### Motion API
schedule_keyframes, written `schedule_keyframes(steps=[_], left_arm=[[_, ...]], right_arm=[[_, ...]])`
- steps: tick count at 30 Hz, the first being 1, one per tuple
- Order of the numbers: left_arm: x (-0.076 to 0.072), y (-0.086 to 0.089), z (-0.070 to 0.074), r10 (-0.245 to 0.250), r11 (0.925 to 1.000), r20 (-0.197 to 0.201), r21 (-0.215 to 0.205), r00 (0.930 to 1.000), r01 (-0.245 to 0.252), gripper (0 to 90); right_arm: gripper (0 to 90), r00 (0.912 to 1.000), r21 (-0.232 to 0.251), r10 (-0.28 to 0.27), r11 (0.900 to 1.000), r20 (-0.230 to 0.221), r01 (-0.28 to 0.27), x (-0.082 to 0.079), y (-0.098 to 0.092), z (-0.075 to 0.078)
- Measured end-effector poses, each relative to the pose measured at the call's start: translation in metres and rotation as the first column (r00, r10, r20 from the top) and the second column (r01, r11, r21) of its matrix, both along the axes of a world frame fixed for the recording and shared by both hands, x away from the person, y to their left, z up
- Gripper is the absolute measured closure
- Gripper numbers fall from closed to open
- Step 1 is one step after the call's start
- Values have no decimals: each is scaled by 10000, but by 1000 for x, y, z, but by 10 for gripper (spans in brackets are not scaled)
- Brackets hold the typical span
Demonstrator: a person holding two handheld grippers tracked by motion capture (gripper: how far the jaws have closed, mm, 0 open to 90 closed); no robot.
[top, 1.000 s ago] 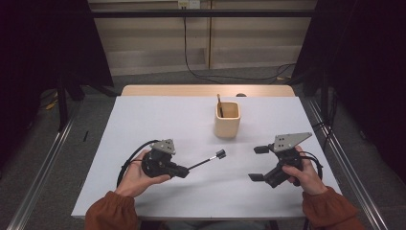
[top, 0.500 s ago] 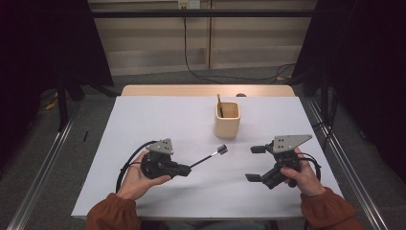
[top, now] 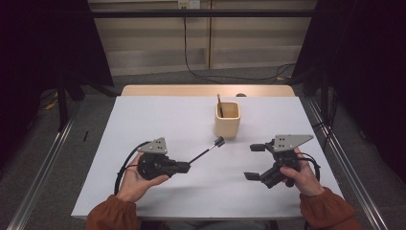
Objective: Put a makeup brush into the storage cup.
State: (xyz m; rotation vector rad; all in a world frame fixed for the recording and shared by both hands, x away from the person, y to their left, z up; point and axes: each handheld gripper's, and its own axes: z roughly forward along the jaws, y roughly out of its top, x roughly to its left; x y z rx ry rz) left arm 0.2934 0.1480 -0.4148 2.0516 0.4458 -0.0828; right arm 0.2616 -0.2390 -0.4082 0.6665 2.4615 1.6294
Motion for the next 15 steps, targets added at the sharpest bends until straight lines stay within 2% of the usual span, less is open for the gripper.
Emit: schedule_keyframes(steps=[8, 15], left_arm=[[-6, 0, 2, 395, 9990, 496, -219, 9980, -385, 855], [-9, 2, 1, 605, 9953, 625, -790, 9962, -555, 855]], right_arm=[[30, 9998, 228, 82, 9997, 168, -86, -2, 7, 1], [30, 9995, 351, 255, 9990, 186, -261, -1, 17, 0]])
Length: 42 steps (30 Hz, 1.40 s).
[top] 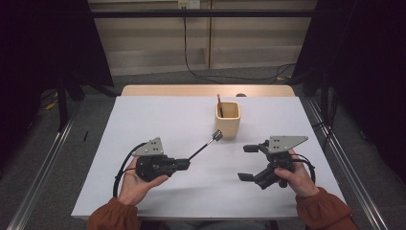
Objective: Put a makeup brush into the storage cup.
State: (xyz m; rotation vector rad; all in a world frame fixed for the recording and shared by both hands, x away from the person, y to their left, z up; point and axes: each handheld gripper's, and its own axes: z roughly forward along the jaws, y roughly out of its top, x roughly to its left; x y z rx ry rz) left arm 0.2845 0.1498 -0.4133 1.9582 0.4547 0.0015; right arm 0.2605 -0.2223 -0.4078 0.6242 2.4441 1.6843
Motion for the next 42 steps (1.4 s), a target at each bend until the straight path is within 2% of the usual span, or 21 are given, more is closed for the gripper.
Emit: schedule_keyframes(steps=[1, 4, 9, 10, 11, 15, 18, 23, 30, 35, 38, 42], left_arm=[[0, 0, -1, 3, 10000, 94, 98, 10000, -4, 855], [-1, -2, -4, -45, 10000, 191, -12, 9998, 45, 855], [-2, -3, -5, -80, 9984, 515, -559, 9986, 109, 855], [-2, -4, -5, -77, 9976, 492, -690, 9988, 111, 855], [-2, -4, -6, -112, 9978, 463, -652, 9989, 142, 855], [-4, -7, -8, -123, 9969, 669, -767, 9977, 174, 855], [-4, -8, -7, -125, 9953, 739, -953, 9972, 196, 854], [-5, -9, -8, -123, 9945, 780, -1029, 9969, 203, 855], [-6, -11, -9, -154, 9942, 851, -1044, 9963, 243, 855], [-6, -10, -8, -166, 9923, 836, -1211, 9964, 266, 855], [-6, -11, -8, -176, 9927, 873, -1177, 9960, 278, 855], [-6, -12, -8, -235, 9928, 916, -1152, 9955, 340, 855]], right_arm=[[28, 10000, 42, -12, 10000, 3, 12, 0, 1, 0], [24, 9998, 189, -103, 9998, 147, 101, 1, 4, 1], [33, 9993, 577, -210, 9982, 322, 191, 4, 8, 2], [37, 9993, 613, -193, 9980, 328, 173, 5, 10, 2], [38, 9994, 630, -151, 9979, 306, 132, 6, 11, 2], [57, 9997, 770, 95, 9970, 234, -112, 8, 18, 3], [71, 9996, 682, 166, 9975, 239, -182, 8, 21, 5], [90, 9987, 1006, 509, 9936, 40, -511, 10, 27, 9], [105, 9986, 1021, 492, 9937, -211, -468, 17, 39, 11], [144, 9983, 1172, 585, 9915, -72, -572, 20, 45, 12], [163, 9992, 1127, 394, 9928, 86, -401, 22, 48, 14], [237, 9992, 1202, 405, 9919, 70, -411, 25, 50, 15]])
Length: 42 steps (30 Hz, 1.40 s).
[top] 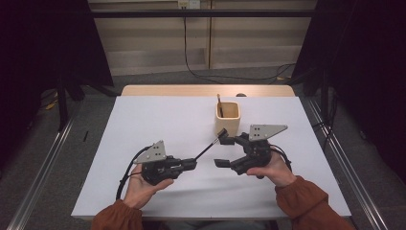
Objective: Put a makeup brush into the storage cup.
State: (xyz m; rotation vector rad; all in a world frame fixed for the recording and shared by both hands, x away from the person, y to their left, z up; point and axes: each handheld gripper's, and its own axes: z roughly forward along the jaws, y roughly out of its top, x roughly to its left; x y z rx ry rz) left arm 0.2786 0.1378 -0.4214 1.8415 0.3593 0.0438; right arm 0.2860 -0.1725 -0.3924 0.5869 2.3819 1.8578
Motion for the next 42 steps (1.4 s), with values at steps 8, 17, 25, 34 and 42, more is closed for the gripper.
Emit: schedule_keyframes(steps=[8, 17, 25, 34, 42], left_arm=[[0, -3, -3, -74, 10000, 0, 40, 10000, 74, 855], [1, -6, -5, -77, 9999, -6, 143, 10000, 77, 855], [1, -8, -7, -143, 9996, 59, 247, 9999, 142, 855], [3, -13, -11, -55, 9990, 33, 438, 10000, 53, 854], [1, -18, -16, -159, 9966, 28, 813, 9999, 156, 855]], right_arm=[[439, 9997, -48, 184, 9998, -185, -185, 7, 3, -3], [565, 9998, 141, 37, 9999, -206, -34, 10, 1, -2], [667, 9996, 286, 143, 9995, -225, -136, 11, 2, -2], [760, 9975, 687, 271, 9974, -652, -226, 16, 1, -4], [798, 9950, 734, 549, 9961, -834, -488, 16, 2, -5]])
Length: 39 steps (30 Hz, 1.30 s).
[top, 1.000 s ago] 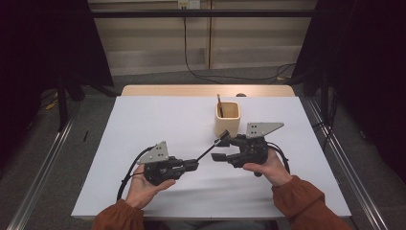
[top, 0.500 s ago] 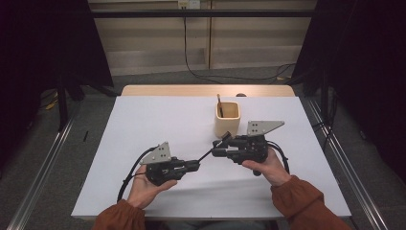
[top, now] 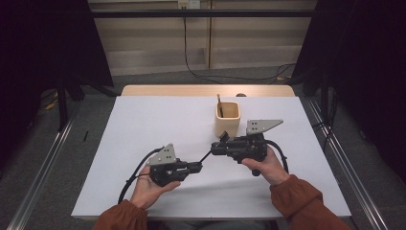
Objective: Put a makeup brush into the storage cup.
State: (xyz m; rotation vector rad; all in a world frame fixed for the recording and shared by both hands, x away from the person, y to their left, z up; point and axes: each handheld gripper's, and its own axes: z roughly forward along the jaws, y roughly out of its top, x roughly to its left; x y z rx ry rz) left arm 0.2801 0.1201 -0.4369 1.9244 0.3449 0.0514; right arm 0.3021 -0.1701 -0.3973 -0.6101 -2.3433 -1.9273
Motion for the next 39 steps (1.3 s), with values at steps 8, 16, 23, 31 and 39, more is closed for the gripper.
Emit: schedule_keyframes(steps=[8, 16, 23, 31, 39], left_arm=[[0, -3, 0, 104, 9999, 160, 28, 9998, -105, 852], [2, -1, -1, 297, 9996, 225, -7, 9993, -297, 822], [2, 0, 0, 597, 9980, 304, -205, 9978, -591, 731], [1, 2, 1, 850, 9951, 223, -534, 9961, -837, 633], [-1, 3, 3, 1166, 9914, 332, -639, 9926, -1144, 511]], right_arm=[[830, 9994, 248, 276, 9993, -206, -271, 1, 1, 2], [853, 9991, 183, 394, 9991, -157, -391, 1, 10, 7], [853, 9996, -39, 199, 9998, -187, -200, 1, 8, 7], [853, 9998, -112, 153, 9998, -96, -154, 0, 7, 9], [853, 10000, -151, 33, 9999, 17, -33, -1, 3, 11]])
